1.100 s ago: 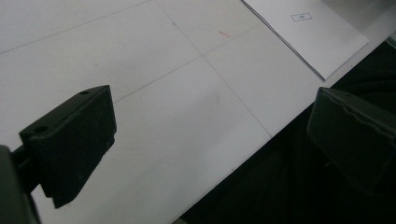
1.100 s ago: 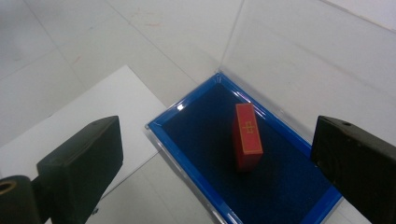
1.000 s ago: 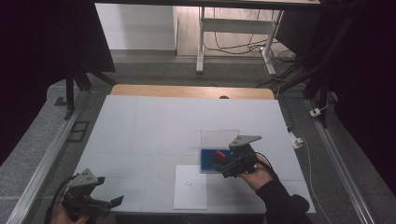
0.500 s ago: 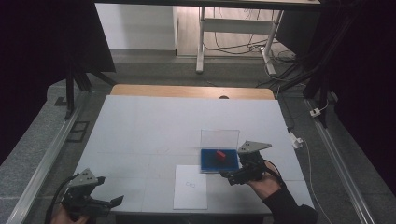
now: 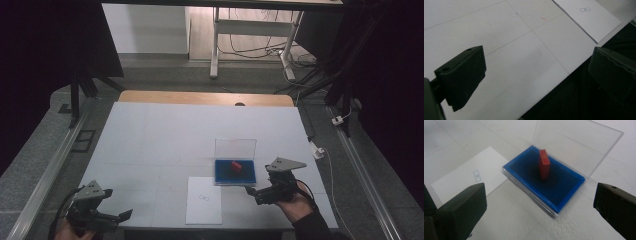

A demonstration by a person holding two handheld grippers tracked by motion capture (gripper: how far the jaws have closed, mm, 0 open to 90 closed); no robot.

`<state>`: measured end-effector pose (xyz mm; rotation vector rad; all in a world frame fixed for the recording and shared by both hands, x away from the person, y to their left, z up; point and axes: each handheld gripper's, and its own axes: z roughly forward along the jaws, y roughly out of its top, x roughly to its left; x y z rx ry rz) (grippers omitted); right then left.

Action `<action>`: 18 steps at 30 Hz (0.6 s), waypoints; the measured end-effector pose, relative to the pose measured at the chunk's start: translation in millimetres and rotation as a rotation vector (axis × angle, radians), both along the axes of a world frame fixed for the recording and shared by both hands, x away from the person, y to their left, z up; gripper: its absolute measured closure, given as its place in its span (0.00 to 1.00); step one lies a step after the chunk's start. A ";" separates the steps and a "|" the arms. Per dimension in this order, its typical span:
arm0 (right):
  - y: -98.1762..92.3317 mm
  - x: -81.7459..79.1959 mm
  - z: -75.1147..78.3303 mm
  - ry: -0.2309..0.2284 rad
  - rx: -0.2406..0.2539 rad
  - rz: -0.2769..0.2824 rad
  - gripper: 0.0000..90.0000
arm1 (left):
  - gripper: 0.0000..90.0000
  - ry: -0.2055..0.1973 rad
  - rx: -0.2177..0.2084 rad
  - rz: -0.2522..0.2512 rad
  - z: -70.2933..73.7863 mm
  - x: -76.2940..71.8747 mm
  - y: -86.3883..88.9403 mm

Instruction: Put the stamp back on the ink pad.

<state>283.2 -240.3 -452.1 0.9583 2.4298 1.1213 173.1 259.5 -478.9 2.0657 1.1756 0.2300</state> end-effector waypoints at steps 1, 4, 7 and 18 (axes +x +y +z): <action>-2.4 -1.6 0.3 -0.001 -0.004 -0.008 0.00 | 0.02 0.000 0.000 0.000 0.0 0.0 0.1; -9.7 -5.6 0.0 -0.014 -0.004 -0.028 0.00 | 0.02 0.000 -0.003 0.000 0.1 0.0 0.2; -17.4 -8.9 -0.4 -0.021 -0.010 -0.053 0.00 | 0.02 -0.001 -0.003 -0.001 0.1 0.1 0.2; -46.6 -21.3 -0.8 -0.008 0.019 -0.147 0.00 | 0.02 -0.003 -0.006 0.002 0.1 -0.1 0.5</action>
